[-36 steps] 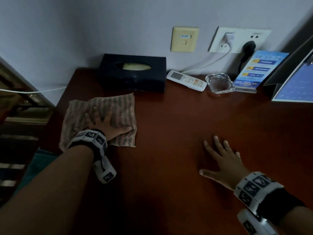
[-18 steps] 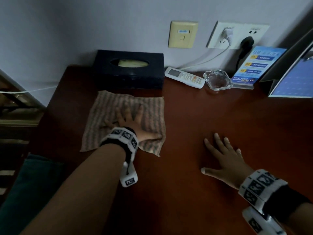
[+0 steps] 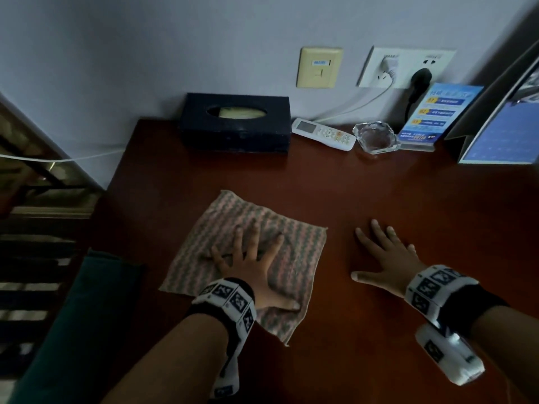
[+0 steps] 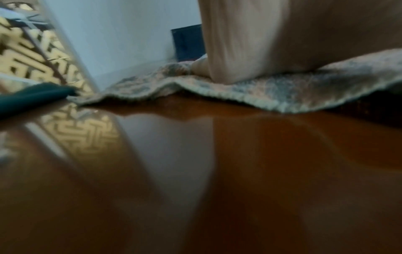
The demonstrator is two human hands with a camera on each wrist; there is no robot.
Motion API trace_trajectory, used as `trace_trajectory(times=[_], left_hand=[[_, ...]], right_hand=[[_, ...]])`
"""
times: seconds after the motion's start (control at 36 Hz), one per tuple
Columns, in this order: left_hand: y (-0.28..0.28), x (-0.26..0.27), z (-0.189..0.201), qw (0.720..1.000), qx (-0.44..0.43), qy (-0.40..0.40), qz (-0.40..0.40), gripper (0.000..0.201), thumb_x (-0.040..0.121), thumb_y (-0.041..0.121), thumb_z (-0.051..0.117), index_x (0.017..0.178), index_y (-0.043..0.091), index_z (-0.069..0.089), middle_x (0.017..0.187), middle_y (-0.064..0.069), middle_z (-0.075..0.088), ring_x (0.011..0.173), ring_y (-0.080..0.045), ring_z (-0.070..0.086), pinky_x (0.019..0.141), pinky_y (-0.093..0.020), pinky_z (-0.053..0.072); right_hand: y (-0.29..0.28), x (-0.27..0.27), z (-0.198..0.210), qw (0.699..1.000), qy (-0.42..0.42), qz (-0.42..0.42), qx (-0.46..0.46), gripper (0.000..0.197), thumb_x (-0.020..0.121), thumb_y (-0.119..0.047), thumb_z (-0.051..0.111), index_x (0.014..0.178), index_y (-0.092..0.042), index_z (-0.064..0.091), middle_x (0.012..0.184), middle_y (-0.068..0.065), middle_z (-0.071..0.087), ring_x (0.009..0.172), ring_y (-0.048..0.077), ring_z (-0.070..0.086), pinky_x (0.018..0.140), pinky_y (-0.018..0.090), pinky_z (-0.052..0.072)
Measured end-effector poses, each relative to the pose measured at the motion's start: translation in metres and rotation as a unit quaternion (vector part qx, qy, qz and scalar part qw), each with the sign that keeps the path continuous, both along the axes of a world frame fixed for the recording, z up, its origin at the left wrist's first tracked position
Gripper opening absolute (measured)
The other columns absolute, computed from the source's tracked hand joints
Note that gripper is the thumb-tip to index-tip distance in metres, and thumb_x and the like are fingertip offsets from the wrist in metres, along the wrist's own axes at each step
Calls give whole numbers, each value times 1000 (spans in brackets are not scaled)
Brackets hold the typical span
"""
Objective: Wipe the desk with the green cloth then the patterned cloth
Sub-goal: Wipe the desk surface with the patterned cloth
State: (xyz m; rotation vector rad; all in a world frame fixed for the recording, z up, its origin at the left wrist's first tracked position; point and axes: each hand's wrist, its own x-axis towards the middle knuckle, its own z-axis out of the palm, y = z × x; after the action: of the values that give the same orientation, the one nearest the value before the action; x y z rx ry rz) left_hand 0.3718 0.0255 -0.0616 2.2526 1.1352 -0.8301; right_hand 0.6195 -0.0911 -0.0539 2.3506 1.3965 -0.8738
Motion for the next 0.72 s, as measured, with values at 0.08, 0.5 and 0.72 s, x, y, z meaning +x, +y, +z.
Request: trace_trajectory(times=[0.08,0.5,0.72], left_hand=[[-7,-19,1,1000,-3,1,13,127,52,86,58,131,53,-35,138,4,-52,127,-32,-47,98,-74,-15],[-73,-69,2,998,-1,21,61,133,47,89,56,129,48,-41,125,-1,-59,125,-38,-48,95,-76,-13],[-107,-15,7,999,-45,5,0,130,52,85,60,133,49,-35,131,-3,-56,121,-39,-50,87,-77,-20]], right_hand=[[0,0,1,1000,0,-1,-1,95,79,-71,49,143,-47,-17,152,-10,-32,144,19,-21,115,53,1],[0,-2,5,1000,-5,-1,-4,95,80,-70,51,145,-46,-13,154,-10,-28,145,20,-18,114,55,4],[2,-1,3,1000,-11,-3,8,94,80,-69,53,147,-45,-9,156,-9,-24,146,22,-14,114,56,6]])
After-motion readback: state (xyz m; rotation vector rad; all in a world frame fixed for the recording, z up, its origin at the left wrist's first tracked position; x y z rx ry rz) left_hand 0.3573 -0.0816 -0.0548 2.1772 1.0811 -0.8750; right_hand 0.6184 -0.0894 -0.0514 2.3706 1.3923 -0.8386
